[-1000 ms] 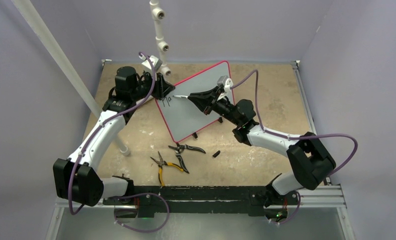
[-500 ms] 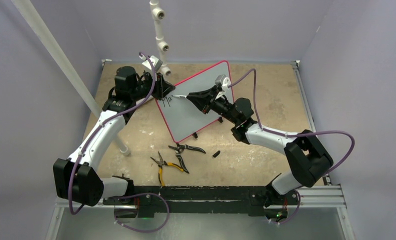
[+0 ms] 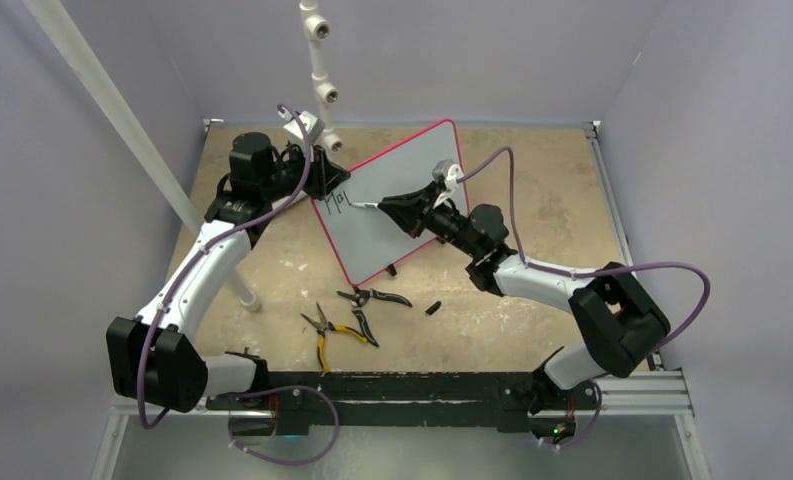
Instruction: Write a sentence on the whiteboard
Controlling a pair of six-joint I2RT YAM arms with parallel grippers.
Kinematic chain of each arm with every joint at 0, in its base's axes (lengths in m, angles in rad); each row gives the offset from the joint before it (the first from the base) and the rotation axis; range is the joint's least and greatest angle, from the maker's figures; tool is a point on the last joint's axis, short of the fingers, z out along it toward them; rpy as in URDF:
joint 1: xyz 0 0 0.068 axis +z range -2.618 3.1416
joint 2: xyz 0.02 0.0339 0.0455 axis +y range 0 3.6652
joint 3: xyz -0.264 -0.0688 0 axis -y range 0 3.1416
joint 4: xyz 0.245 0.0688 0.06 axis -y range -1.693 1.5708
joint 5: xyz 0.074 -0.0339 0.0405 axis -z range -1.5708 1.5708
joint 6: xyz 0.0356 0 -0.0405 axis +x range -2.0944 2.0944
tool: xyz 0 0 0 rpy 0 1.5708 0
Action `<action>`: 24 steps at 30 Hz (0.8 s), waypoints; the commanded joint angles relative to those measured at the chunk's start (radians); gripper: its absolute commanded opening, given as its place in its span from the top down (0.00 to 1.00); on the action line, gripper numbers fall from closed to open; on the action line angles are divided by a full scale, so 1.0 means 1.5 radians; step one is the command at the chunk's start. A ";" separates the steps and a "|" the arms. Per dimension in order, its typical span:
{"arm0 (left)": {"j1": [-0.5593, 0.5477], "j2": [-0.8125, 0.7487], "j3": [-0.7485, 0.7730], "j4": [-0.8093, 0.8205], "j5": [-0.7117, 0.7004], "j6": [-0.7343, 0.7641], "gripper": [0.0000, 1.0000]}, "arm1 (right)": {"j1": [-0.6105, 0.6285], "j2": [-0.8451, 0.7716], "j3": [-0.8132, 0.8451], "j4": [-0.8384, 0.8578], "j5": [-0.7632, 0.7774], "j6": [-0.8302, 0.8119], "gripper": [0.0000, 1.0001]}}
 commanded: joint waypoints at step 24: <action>0.011 0.000 -0.011 0.035 -0.011 -0.002 0.85 | 0.000 -0.024 0.010 0.069 0.015 0.037 1.00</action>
